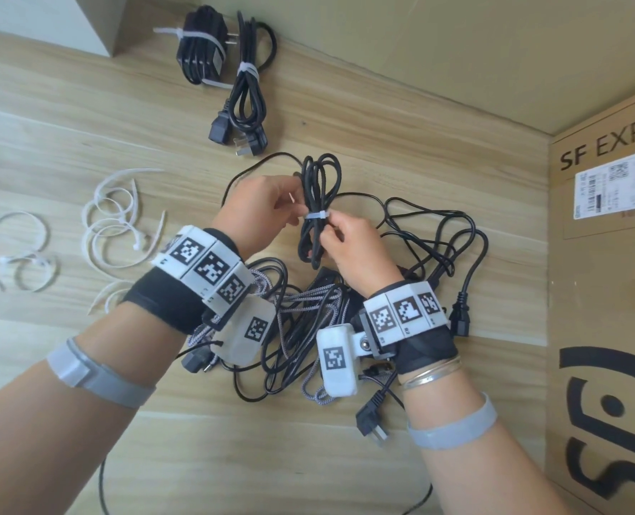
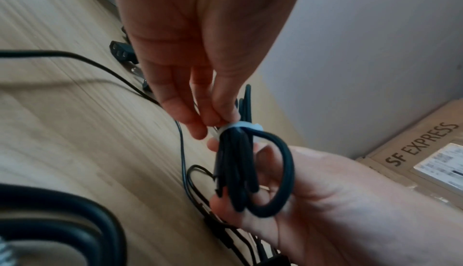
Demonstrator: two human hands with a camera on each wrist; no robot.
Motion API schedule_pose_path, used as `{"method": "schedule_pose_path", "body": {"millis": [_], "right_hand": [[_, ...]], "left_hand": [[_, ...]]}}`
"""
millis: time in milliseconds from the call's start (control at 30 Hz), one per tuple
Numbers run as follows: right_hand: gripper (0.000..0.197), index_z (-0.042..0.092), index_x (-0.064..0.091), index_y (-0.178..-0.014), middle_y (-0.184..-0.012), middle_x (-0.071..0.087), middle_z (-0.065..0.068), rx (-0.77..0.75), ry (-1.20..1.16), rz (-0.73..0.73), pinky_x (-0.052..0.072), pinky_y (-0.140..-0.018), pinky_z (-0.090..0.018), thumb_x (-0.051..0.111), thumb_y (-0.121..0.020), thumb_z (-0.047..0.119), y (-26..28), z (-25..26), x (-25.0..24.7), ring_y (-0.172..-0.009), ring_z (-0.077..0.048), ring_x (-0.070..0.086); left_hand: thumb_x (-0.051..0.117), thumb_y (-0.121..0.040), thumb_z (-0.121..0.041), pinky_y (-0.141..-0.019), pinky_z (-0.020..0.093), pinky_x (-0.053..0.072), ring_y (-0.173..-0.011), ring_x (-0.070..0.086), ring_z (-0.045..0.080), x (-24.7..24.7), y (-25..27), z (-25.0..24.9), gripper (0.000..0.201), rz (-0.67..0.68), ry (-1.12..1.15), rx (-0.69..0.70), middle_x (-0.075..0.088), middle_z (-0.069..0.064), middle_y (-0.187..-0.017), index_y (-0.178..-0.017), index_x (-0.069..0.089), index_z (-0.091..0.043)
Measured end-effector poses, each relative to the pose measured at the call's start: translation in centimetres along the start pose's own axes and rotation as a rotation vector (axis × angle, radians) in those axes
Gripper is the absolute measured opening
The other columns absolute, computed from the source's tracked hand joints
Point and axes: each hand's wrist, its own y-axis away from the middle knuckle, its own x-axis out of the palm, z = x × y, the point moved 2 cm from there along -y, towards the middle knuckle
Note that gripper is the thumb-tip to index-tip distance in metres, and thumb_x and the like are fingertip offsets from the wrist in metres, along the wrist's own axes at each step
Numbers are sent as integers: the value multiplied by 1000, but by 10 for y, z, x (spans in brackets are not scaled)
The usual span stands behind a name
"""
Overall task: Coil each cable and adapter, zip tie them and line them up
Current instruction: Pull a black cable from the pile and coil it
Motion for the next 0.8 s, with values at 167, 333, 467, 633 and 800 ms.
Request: {"method": "schedule_pose_path", "body": {"millis": [167, 333, 467, 633, 800], "right_hand": [[26, 10, 64, -108, -72, 53, -1, -26, -30, -9, 33, -53, -18, 41, -94, 7, -1, 3, -2, -57, -9, 45], [31, 10, 63, -116, -68, 43, 11, -12, -74, -7, 29, -52, -13, 41, -95, 7, 4, 0, 1, -52, 0, 40], [30, 8, 61, -117, -69, 46, 10, -3, -84, 9, 30, -56, -13, 40, -96, 7, 6, -1, 2, -57, -1, 39], [31, 11, 62, -116, -87, 64, -15, 9, -128, 1, 43, -67, -33, 39, -95, 8, 4, -1, -2, -71, -22, 56], [28, 9, 61, -112, -84, 62, -6, -6, -58, 42, 43, -64, -22, 38, -97, 9, 3, 3, -1, -69, -9, 56]], "left_hand": [[68, -82, -20, -54, 13, 41, -61, 66, 11, -5, 0, 4, 20, -7, 194, -59, 66, -5, -69, -80, 48, -22], [66, -82, -30, -62, 21, 48, -63, 64, 1, -6, -3, 11, 14, 240, 238, -256, 68, -8, -79, -82, 57, -19], [68, -80, -25, -64, 19, 44, -64, 53, 9, -5, -1, 15, 10, 288, 401, -324, 62, 0, -74, -76, 66, -16], [60, -86, -17, -57, 10, 44, -54, 48, 1, -8, -1, 14, 12, 264, 512, -281, 64, -7, -68, -77, 66, -12], [65, -81, -13, -60, 14, 45, -60, 49, 9, -8, -2, 12, 11, 251, 486, -283, 63, 1, -70, -72, 61, -10]]}}
